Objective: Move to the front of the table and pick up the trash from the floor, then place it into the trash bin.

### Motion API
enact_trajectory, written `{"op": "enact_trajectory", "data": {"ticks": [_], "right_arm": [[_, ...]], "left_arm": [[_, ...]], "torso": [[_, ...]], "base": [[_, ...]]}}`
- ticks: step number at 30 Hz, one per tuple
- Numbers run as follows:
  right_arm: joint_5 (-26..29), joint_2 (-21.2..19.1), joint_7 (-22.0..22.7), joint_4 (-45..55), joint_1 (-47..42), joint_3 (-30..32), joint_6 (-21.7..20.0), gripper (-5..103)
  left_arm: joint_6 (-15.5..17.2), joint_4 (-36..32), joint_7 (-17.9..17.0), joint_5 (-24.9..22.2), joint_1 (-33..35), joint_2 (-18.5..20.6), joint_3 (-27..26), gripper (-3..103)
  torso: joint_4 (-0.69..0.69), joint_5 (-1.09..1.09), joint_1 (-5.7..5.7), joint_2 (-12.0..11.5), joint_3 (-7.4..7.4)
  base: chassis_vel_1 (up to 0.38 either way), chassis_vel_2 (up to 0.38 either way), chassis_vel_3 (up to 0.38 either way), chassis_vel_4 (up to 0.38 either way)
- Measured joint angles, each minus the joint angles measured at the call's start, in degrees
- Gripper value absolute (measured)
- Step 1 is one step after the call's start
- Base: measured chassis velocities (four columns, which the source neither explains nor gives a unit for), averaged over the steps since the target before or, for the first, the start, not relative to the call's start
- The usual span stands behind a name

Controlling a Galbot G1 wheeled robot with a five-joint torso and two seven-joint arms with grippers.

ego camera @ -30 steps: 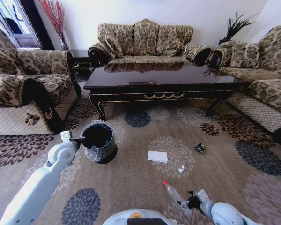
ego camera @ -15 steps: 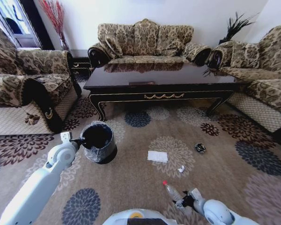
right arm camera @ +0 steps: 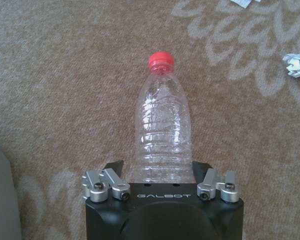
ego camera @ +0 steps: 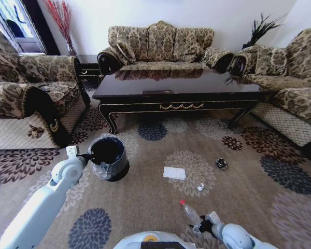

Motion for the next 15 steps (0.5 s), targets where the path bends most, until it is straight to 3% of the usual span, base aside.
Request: {"op": "enact_trajectory", "data": {"ticks": [3,5,6,8,12,15], "right_arm": [[-1.36,0.22,-1.96,-0.4,-0.6,0.72,0.98,68],[-1.54,0.23,-2.22,-0.4,-0.71,0.84,1.13,68],[-1.86,0.22,-2.65,-0.35,-0.99,1.12,1.44,57],[-2.19,0.19,-3.17,0.32,-1.71,2.24,2.28,46],[-2.42,0.57,-3.85,0.75,-2.04,3.74,3.53,37],[-3.7,2.46,-6.45,0.93,-1.49,7.03,8.73,30]], "left_arm": [[-0.02,-0.01,-0.07,-0.05,-0.02,0.0,0.02,3],[-0.03,-0.01,-0.06,-0.05,-0.01,0.0,0.02,3],[-0.03,-0.01,-0.06,-0.06,0.0,0.0,0.0,3],[-0.1,-0.03,-0.06,0.08,0.11,-0.05,-0.02,3],[-0.26,-0.16,0.04,0.64,0.18,-0.18,0.01,3],[-0.76,-0.44,0.12,1.64,0.44,-0.23,0.19,3]], "torso": [[0.0,0.01,0.0,0.0,0.0],[0.0,0.01,0.0,0.0,0.0],[0.0,0.0,0.0,0.0,0.0],[0.0,0.01,0.0,0.0,0.0],[0.0,0.0,0.0,0.0,0.0],[0.0,0.0,0.0,0.0,0.0]], "base": [[0.0,0.0,0.0,0.0],[0.0,0.0,0.0,0.0],[0.0,0.0,0.0,0.0],[0.0,0.0,0.0,0.0],[0.0,0.0,0.0,0.0],[0.0,0.0,0.0,0.0]]}}
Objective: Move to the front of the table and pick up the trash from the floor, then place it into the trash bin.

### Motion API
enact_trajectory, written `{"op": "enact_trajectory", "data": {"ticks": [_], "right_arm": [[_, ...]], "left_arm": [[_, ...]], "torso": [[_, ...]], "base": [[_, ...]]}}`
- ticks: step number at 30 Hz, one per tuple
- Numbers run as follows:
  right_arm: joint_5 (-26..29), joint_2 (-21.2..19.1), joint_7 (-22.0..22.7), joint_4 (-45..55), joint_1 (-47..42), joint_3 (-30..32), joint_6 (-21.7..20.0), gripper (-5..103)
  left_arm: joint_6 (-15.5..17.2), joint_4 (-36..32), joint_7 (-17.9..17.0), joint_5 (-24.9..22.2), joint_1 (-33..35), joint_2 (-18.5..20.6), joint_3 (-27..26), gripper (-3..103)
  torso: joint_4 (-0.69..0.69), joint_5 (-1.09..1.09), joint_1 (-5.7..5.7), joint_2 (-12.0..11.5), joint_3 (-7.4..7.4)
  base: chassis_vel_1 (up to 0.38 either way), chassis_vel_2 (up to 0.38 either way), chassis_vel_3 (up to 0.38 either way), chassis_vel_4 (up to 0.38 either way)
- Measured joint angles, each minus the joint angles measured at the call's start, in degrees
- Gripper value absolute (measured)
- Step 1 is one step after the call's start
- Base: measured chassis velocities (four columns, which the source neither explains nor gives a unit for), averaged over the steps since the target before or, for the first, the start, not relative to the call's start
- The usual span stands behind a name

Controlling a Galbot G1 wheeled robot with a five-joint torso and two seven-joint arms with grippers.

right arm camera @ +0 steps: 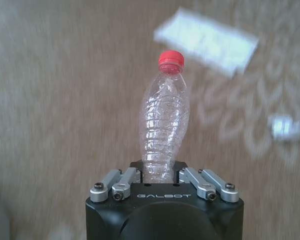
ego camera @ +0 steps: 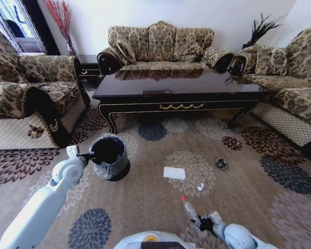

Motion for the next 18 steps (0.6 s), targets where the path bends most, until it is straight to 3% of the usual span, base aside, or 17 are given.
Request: {"op": "enact_trajectory", "data": {"ticks": [6,14,18], "right_arm": [[-1.1,2.47,-3.74,1.59,1.35,3.92,6.41,22],[0.9,5.69,-0.94,9.13,0.83,8.69,8.98,22],[3.56,5.88,-0.94,12.87,-0.16,10.76,14.89,22]], "left_arm": [[-0.67,-0.55,0.36,1.71,0.58,-0.3,0.32,3],[-1.86,-1.93,1.15,3.48,0.9,-0.93,1.51,3],[-3.91,-2.69,4.12,5.18,0.86,-0.87,2.83,3]], "torso": [[0.02,-0.01,0.0,0.0,0.0],[0.01,0.0,0.0,0.0,0.0],[0.0,0.0,0.0,0.0,0.0]], "base": [[0.0,0.0,0.0,0.0],[0.0,0.0,0.0,0.0],[0.0,0.0,0.0,0.0]]}}
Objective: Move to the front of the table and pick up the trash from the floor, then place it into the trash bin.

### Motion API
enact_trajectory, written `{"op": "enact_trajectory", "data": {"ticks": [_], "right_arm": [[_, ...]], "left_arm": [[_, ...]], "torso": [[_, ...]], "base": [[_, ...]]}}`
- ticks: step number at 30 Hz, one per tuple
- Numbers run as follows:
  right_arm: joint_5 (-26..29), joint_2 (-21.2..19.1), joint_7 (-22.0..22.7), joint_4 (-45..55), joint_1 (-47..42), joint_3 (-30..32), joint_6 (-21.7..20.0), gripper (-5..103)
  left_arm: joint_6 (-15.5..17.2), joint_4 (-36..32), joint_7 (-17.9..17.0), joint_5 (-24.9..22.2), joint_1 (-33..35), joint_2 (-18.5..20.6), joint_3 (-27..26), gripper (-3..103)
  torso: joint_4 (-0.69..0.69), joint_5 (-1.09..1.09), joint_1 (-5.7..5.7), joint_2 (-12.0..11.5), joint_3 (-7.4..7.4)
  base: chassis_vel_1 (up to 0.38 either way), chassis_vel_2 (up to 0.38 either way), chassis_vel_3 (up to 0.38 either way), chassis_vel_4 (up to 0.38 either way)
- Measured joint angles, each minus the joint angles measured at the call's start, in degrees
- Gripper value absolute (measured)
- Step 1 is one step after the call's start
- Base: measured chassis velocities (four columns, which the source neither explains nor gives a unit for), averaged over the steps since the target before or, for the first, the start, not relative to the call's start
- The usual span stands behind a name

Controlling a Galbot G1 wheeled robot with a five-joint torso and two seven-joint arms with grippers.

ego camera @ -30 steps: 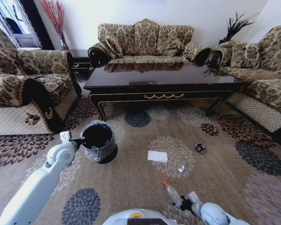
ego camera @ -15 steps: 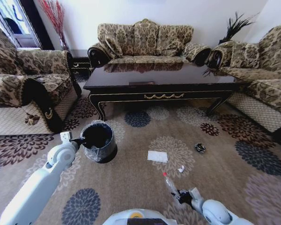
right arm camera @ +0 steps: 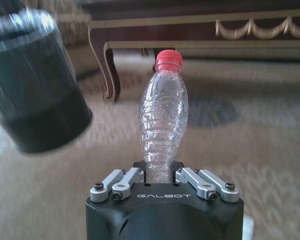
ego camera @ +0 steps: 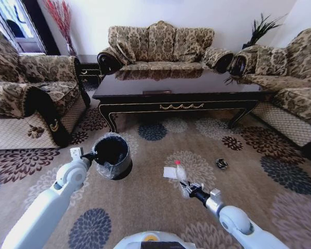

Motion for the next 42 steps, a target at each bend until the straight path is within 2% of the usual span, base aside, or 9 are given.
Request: {"op": "enact_trajectory", "data": {"ticks": [9,14,19,22,25,27,28,30,42], "right_arm": [[8.93,-2.37,0.48,8.48,0.51,2.57,6.36,22],[12.9,-3.62,-0.12,12.23,2.38,2.33,8.91,22],[14.82,-7.6,-2.07,13.23,6.79,-0.13,11.71,22],[17.35,-12.17,-2.85,12.04,12.03,-3.11,13.02,22],[19.1,-14.01,-3.19,10.78,16.31,-5.36,13.39,22],[20.49,-14.55,-3.21,9.79,19.49,-6.42,14.0,22],[20.49,-14.55,-3.21,9.79,19.49,-6.42,14.0,22],[21.67,-14.22,-3.24,9.07,21.7,-6.87,14.51,22],[20.24,-12.27,-4.31,8.27,26.85,-10.2,15.42,22]], "left_arm": [[-0.45,-0.74,0.83,1.21,-0.21,0.28,2.28,3],[-1.71,-1.92,3.79,2.21,0.58,-0.02,3.69,3],[-4.01,-2.08,6.39,3.96,0.09,0.02,6.68,3],[-7.87,-1.37,9.64,4.94,-1.59,-0.07,11.14,3],[-9.57,-0.72,10.93,4.92,-3.73,-0.78,14.45,3],[-10.15,0.6,11.07,3.95,-7.72,-1.9,19.12,3],[-10.15,0.6,11.07,3.95,-7.72,-1.9,19.12,3],[-10.15,2.61,10.88,2.7,-12.92,-3.49,24.19,3],[-7.81,8.73,7.67,-3.32,-23.58,-9.86,35.26,3]], "torso": [[0.02,0.0,0.0,0.0,0.0],[0.01,0.0,0.0,0.0,0.0],[0.01,0.01,0.0,-0.01,0.0],[0.02,0.0,0.0,0.0,0.0],[0.01,0.01,0.0,-0.01,0.01],[0.04,0.01,0.0,0.0,0.0],[0.04,0.01,0.0,0.0,0.0],[-0.02,0.01,0.01,0.0,0.01],[0.0,0.01,0.0,-0.01,0.0]], "base": [[0.0,0.0,0.0,0.0],[0.0,0.0,0.0,0.0],[0.0,0.0,0.0,0.0],[0.0,0.0,0.0,0.0],[0.0,0.0,0.0,0.0],[0.0,0.0,0.0,0.0],[0.0,0.0,0.0,0.0],[0.0,0.0,0.0,0.0],[0.0,0.0,0.0,0.0]]}}
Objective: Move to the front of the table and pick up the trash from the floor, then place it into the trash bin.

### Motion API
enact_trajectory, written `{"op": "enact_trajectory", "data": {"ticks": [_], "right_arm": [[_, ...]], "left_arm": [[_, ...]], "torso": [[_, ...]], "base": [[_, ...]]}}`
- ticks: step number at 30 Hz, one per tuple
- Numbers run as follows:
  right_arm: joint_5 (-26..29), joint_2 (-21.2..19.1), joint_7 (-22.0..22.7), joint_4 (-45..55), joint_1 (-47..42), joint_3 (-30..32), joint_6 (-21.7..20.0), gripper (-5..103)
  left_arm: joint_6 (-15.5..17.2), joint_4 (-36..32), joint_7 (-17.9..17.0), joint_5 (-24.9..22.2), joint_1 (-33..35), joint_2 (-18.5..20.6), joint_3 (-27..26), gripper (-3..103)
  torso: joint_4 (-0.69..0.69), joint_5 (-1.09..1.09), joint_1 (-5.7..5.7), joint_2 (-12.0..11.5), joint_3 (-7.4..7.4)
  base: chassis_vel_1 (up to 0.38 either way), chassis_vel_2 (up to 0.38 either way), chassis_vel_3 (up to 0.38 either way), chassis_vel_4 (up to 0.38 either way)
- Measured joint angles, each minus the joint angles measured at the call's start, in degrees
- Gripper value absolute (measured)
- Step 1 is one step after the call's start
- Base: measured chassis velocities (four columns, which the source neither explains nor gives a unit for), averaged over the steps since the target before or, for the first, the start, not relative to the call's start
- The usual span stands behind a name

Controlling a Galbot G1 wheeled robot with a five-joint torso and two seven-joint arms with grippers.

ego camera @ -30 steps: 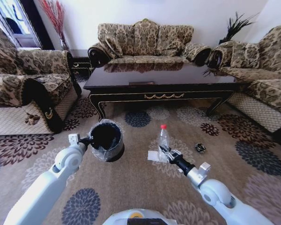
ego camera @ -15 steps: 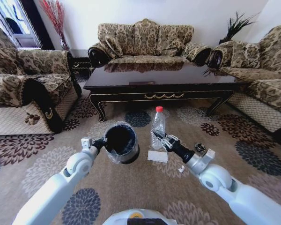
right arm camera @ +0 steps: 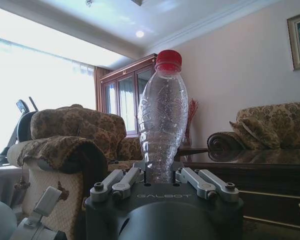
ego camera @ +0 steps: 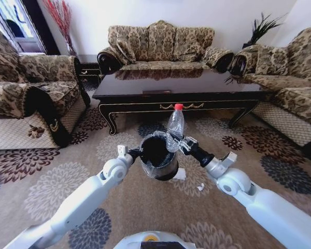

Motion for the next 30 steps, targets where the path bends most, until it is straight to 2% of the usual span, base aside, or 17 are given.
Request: {"op": "enact_trajectory", "data": {"ticks": [4,5,7,8,10,12,13,23,26,27,29,30], "right_arm": [[-3.31,0.11,-0.36,-0.19,0.78,-0.31,0.67,22],[-8.14,0.29,-0.24,-1.06,0.96,-0.42,1.13,22],[-13.33,0.66,0.05,-2.31,0.7,-0.5,1.56,22],[-13.33,0.66,0.05,-2.31,0.7,-0.5,1.56,22],[-18.67,1.54,0.49,-4.05,-0.53,-0.51,1.77,22],[-19.13,1.66,0.49,-4.23,-0.68,-0.52,1.8,22],[-21.04,2.38,0.34,-5.13,-1.61,-0.53,2.03,22],[-21.08,4.02,-0.83,-7.04,-4.4,-1.5,1.72,20],[-20.0,3.83,-1.22,-6.76,-4.95,-1.21,1.34,30],[-19.79,3.8,-1.3,-6.65,-5.05,-1.14,1.3,30],[-19.08,3.78,-1.84,-6.29,-5.45,-0.86,1.24,41],[-19.08,3.78,-1.84,-6.29,-5.45,-0.86,1.24,41]], "left_arm": [[1.42,0.83,-1.61,-2.74,-1.09,-1.16,2.3,3],[2.37,0.95,-2.59,-4.41,-1.49,-1.65,3.19,3],[3.11,0.89,-3.56,-5.76,-1.72,-1.81,3.56,3],[3.11,0.89,-3.56,-5.76,-1.72,-1.81,3.56,3],[4.35,-0.18,-5.25,-8.09,-1.95,-1.59,3.59,3],[4.48,-0.39,-5.41,-8.43,-1.96,-1.52,3.55,3],[4.8,-1.12,-5.71,-9.27,-1.97,-1.19,3.26,3],[5.23,-2.83,-5.95,-9.31,-0.96,0.25,0.98,3],[5.28,-2.98,-5.91,-9.1,-0.59,0.43,0.59,3],[5.29,-2.98,-5.91,-9.05,-0.51,0.46,0.52,3],[5.37,-3.01,-5.88,-8.9,-0.3,0.51,0.36,3],[5.37,-3.01,-5.88,-8.9,-0.3,0.51,0.36,3]], "torso": [[0.0,0.0,0.0,0.0,0.0],[0.01,-0.02,0.0,0.0,0.0],[0.01,-0.01,0.0,0.0,0.0],[0.01,-0.01,0.0,0.0,0.0],[0.01,-0.01,0.0,0.0,0.0],[0.01,-0.01,0.0,0.0,0.0],[0.0,-0.01,0.0,0.0,0.0],[0.01,-0.01,0.0,0.0,0.0],[0.01,-0.02,0.0,0.0,-0.01],[0.01,-0.02,0.0,0.0,0.0],[0.01,-0.02,0.0,0.0,0.0],[0.01,-0.02,0.0,0.0,0.0]], "base": [[0.0,0.0,0.0,0.0],[0.0,0.0,0.0,0.0],[0.0,0.0,0.0,0.0],[0.0,0.0,0.0,0.0],[0.0,0.0,0.0,0.0],[0.0,0.0,0.0,0.0],[0.0,0.0,0.0,0.0],[0.0,0.0,0.0,0.0],[0.0,0.0,0.0,0.0],[0.0,0.0,0.0,0.0],[0.0,0.0,0.0,0.0],[0.0,0.0,0.0,0.0]]}}
